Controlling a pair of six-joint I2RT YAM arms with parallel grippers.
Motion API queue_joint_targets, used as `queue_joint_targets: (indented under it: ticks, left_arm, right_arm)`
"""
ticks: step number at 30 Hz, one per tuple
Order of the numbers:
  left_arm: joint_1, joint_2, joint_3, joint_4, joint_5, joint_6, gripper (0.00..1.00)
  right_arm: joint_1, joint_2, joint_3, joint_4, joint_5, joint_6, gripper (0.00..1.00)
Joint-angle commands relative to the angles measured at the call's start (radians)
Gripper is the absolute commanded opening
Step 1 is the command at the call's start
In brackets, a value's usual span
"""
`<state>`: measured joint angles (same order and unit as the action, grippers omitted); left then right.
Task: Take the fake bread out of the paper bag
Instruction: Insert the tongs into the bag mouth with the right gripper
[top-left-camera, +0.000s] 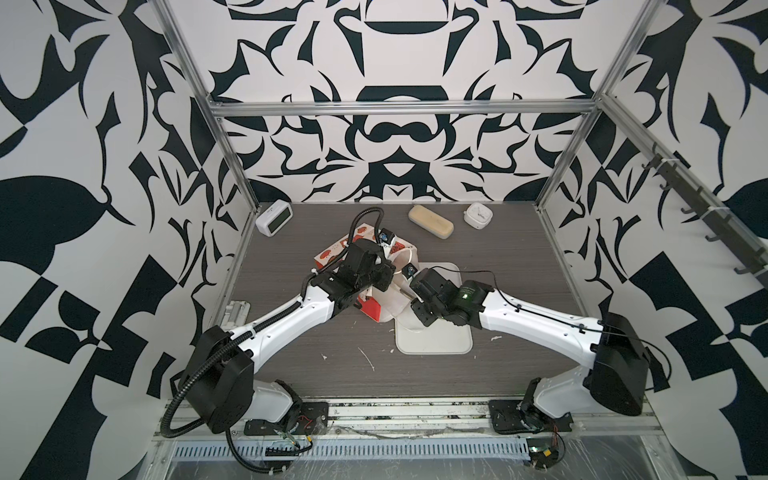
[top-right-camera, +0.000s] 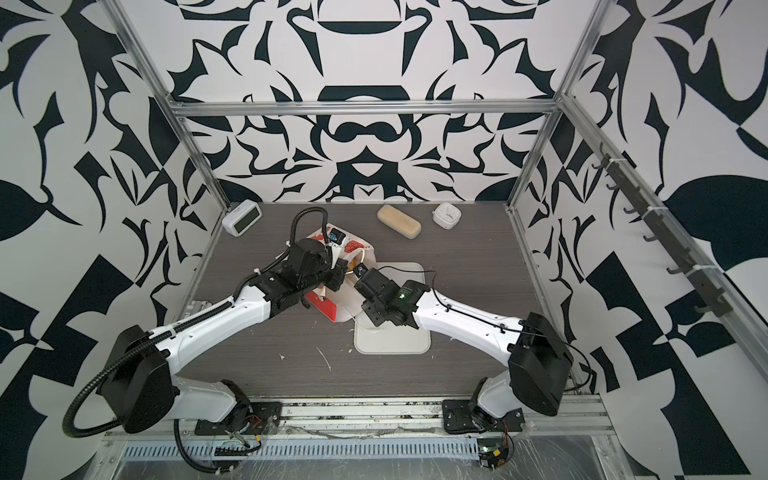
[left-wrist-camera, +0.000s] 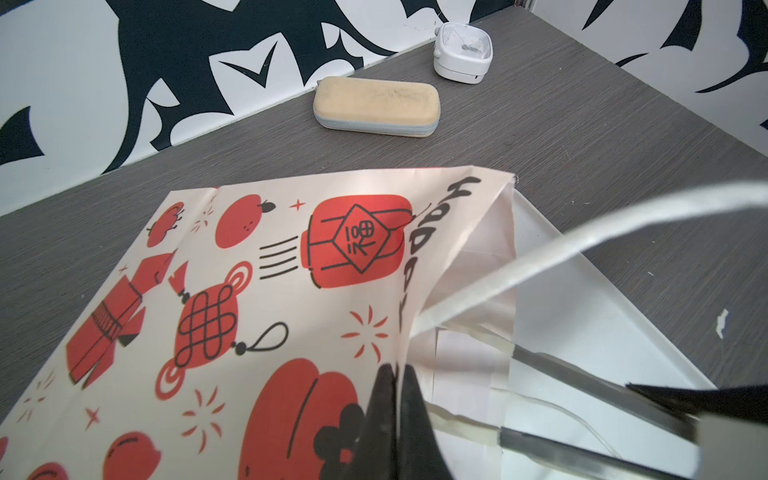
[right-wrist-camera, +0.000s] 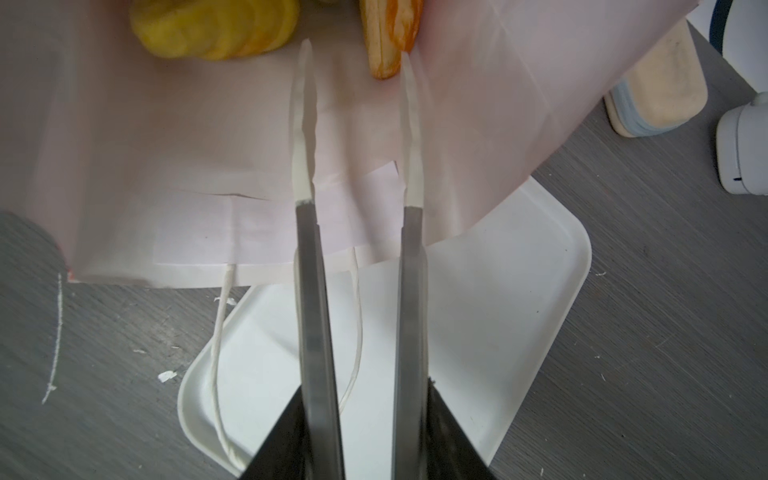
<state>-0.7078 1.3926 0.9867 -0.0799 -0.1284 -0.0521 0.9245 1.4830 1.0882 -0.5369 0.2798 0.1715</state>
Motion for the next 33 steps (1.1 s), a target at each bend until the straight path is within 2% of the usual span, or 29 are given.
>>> queue_joint_targets:
  ticks: [1, 13, 18, 33]
  left_arm:
    - [-0.002, -0.017, -0.023, 0.042, 0.029, -0.020, 0.00]
    - [-0.002, -0.002, -0.024, 0.066, 0.048, -0.038, 0.00]
    - [-0.002, 0.005, -0.024, 0.083, 0.057, -0.053, 0.00]
    - [-0.002, 0.015, -0.009, 0.113, 0.050, -0.088, 0.00]
  right_arm:
    - [-0.010, 0.008, 0.030, 0.072, 0.049, -0.014, 0.43]
    - [-0.068, 0.076, 0.062, 0.129, 0.015, 0.015, 0.42]
    - [-0.069, 0.120, 0.087, 0.142, -0.024, 0.031, 0.43]
    - [-0.071, 0.221, 0.125, 0.176, -0.020, 0.082, 0.40]
